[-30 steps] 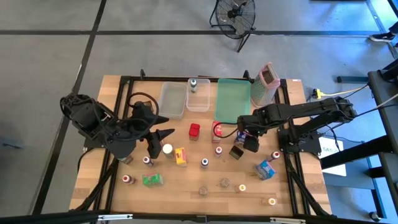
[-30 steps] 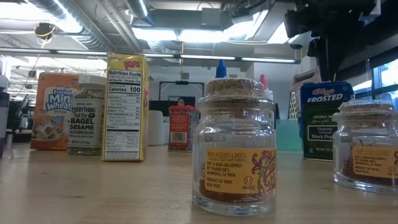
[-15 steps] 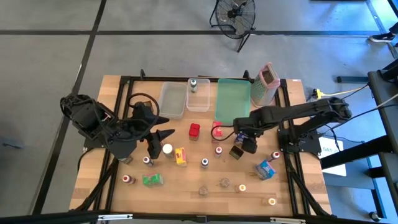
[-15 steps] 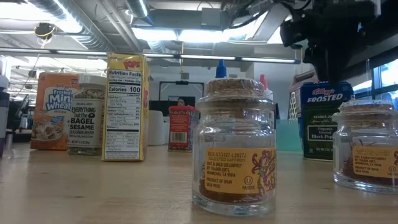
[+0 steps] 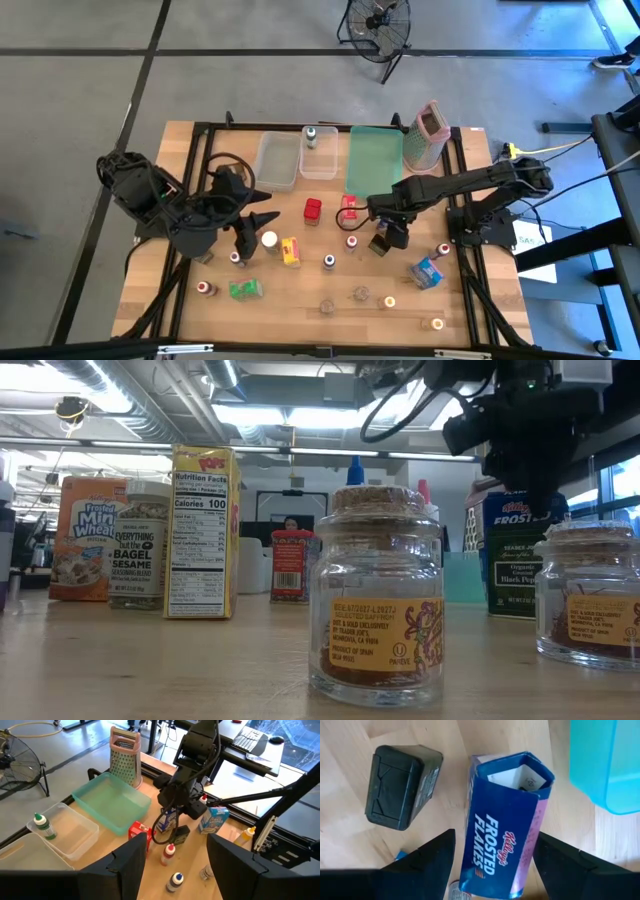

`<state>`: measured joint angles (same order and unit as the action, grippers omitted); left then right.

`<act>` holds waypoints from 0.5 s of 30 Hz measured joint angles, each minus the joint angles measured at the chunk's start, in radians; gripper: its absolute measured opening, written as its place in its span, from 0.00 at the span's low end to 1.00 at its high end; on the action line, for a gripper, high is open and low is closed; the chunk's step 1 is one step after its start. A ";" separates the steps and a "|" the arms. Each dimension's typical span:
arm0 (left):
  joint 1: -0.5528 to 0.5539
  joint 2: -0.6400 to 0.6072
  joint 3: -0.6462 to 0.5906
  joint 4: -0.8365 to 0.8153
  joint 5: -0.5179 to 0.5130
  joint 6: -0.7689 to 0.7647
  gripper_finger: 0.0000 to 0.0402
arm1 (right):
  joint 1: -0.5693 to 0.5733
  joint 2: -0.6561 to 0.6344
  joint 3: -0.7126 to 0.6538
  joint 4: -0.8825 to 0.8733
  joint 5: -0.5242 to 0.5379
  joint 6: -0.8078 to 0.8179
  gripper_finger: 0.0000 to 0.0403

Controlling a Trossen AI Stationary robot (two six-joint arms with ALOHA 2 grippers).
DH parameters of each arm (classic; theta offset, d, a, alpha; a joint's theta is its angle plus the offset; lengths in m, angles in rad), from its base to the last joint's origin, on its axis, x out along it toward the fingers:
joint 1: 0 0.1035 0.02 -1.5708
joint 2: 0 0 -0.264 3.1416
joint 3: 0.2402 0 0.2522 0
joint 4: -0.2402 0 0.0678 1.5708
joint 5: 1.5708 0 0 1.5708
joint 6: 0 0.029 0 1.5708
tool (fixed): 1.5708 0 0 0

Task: Pick & Place Kitchen Items
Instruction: Put the blue cereal box into the green bin

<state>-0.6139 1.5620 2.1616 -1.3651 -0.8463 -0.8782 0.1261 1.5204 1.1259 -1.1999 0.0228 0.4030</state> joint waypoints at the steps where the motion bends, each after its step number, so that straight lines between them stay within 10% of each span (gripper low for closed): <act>1: -0.002 0.000 0.000 0.000 0.000 0.001 0.51 | 0.000 0.000 0.000 -0.001 0.000 0.000 0.63; 15: 0.010 0.000 0.000 0.000 -0.027 0.097 0.51 | 0.000 0.000 0.000 -0.102 -0.009 0.004 0.41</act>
<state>-0.6039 1.5620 2.1620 -1.3651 -0.8734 -0.7809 0.1259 1.5204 1.1259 -1.3015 0.0139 0.4074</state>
